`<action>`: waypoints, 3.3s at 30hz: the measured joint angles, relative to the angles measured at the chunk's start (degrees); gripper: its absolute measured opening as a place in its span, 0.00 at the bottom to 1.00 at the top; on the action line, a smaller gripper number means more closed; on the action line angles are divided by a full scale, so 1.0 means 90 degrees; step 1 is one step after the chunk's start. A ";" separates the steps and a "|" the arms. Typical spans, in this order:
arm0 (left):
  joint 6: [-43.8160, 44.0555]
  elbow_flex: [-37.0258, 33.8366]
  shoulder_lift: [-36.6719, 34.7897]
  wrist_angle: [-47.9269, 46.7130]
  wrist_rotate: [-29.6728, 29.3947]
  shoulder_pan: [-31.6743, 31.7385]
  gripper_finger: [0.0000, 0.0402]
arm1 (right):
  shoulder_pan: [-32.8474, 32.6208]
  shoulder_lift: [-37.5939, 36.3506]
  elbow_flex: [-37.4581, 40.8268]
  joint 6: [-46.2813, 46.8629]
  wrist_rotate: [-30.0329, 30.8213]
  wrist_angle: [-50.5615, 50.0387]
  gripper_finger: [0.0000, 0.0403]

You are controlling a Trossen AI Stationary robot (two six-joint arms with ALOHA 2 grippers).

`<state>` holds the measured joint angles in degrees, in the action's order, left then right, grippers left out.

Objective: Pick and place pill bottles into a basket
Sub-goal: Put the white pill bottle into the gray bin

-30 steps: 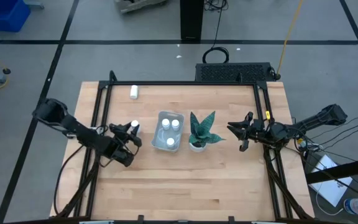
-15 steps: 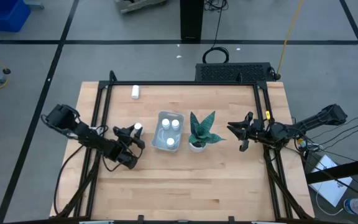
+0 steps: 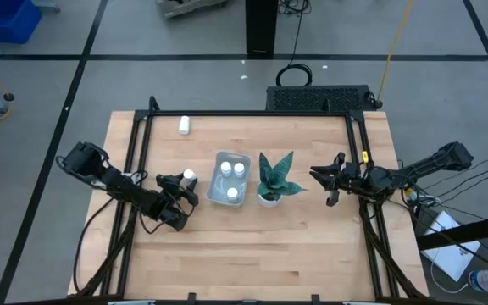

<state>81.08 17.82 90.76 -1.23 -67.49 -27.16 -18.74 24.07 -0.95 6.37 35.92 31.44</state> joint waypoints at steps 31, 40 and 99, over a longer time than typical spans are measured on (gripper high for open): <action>-0.2722 0.1059 -0.3997 -0.1718 0.2683 0.0663 0.70 | 0.0000 -0.0004 0.0000 0.0000 0.0000 -0.0015 0.18; -0.2555 0.3629 -0.4500 -0.6049 0.4956 0.1698 0.70 | 0.0000 -0.0003 0.0002 -0.0002 0.0000 -0.0040 0.18; -0.5151 0.4297 -0.0631 -0.6022 0.7753 0.3961 0.70 | 0.0002 -0.0001 0.0000 -0.0001 0.0000 0.0000 0.18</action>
<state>34.72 56.50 85.08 -55.42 2.29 8.49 -18.73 24.06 -0.94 6.36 35.92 31.44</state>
